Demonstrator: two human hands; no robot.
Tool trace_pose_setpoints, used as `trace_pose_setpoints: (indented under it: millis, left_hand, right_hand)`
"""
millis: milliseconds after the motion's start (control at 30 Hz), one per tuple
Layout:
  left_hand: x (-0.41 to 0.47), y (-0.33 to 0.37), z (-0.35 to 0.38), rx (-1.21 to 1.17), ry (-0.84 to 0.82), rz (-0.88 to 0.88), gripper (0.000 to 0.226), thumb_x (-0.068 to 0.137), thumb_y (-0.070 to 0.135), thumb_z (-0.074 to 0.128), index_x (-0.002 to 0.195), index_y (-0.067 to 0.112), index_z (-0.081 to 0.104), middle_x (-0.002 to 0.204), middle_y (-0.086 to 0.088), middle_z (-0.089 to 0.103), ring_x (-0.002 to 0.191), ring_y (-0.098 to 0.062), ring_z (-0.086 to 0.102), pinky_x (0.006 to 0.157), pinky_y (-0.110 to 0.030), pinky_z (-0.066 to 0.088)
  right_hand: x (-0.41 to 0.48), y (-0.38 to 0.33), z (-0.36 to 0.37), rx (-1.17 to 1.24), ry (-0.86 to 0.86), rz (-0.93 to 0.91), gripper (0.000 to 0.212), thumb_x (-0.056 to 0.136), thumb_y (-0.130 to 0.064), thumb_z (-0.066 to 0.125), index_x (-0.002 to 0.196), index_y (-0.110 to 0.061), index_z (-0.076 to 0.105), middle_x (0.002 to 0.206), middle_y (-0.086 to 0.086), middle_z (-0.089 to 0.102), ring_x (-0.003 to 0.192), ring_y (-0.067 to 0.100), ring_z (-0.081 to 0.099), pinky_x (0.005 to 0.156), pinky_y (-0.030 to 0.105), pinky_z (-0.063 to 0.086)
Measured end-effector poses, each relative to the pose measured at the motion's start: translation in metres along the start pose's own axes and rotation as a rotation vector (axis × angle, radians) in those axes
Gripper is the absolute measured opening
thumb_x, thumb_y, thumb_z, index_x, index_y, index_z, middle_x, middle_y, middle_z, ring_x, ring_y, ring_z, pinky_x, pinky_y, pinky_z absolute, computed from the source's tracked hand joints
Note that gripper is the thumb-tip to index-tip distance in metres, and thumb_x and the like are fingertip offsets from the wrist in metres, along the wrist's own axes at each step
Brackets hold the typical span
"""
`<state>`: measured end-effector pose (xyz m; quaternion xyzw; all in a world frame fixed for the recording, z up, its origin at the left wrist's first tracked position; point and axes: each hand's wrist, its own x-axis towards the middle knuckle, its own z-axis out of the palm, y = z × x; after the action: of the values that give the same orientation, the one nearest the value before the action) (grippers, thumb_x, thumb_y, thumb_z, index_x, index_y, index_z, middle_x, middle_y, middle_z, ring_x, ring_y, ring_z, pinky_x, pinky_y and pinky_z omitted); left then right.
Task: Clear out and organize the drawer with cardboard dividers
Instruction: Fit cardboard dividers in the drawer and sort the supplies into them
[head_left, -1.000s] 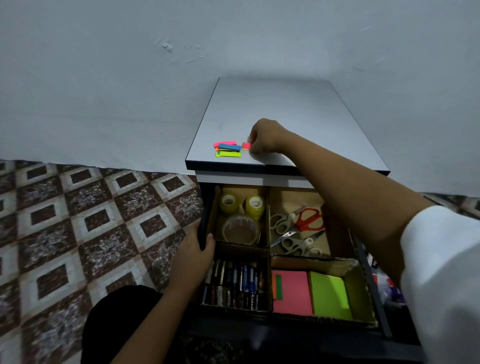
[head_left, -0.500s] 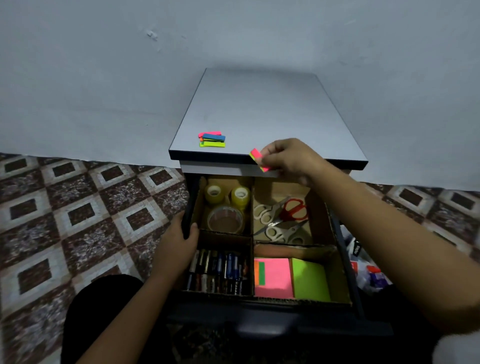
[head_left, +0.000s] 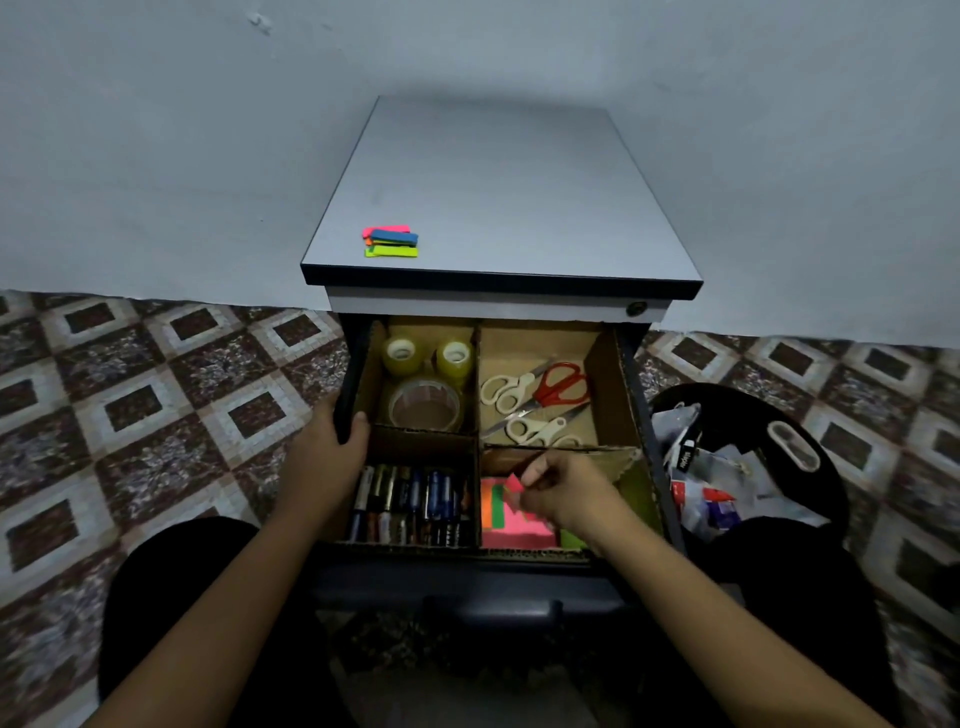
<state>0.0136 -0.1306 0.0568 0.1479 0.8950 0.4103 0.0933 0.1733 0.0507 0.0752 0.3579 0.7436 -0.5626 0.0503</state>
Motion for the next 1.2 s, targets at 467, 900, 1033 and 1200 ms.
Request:
trace_pose_setpoints:
  millis: [467,900,1033,1200]
  left_hand:
    - [-0.001,0.002,-0.001,0.027,0.013,-0.005,0.046,0.098,0.034,0.043,0.140,0.016,0.036,0.124,-0.014,0.058,0.106,-0.029,0.057,0.073,-0.029,0.039]
    - [-0.003,0.004,-0.002,0.013,0.015,0.012,0.044,0.098,0.032,0.043,0.139,0.015,0.037,0.122,-0.013,0.058,0.102,-0.026,0.055,0.072,-0.029,0.037]
    - [-0.003,0.004,-0.003,0.007,0.006,0.014,0.045,0.098,0.033,0.043,0.139,0.015,0.037,0.120,-0.013,0.059,0.089,-0.018,0.050,0.070,-0.029,0.037]
    - [-0.004,0.006,-0.003,0.003,0.014,0.019,0.042,0.098,0.031,0.043,0.136,0.014,0.040,0.118,-0.013,0.059,0.090,-0.017,0.050,0.073,-0.028,0.036]
  right_hand:
    - [0.010,0.007,0.025,-0.354,0.173,-0.048,0.009,0.080,-0.018,0.072,0.078,-0.013,0.065,0.081,0.007,0.067,0.073,0.016,0.060,0.057,0.020,0.036]
    - [0.003,0.010,0.025,-0.374,0.224,-0.150,0.013,0.084,-0.010,0.064,0.090,-0.004,0.074,0.089,0.013,0.073,0.070,0.014,0.060,0.058,0.015,0.034]
    - [0.010,0.017,0.027,-0.305,0.196,-0.132,0.010,0.084,-0.010,0.064,0.087,-0.006,0.073,0.069,0.007,0.066,0.039,-0.005,0.048,0.048,0.005,0.035]
    - [0.014,0.020,0.026,-0.212,0.161,-0.085,0.026,0.085,-0.007,0.061,0.065,-0.022,0.064,0.052,-0.003,0.057,0.031,-0.004,0.046,0.043,0.008,0.038]
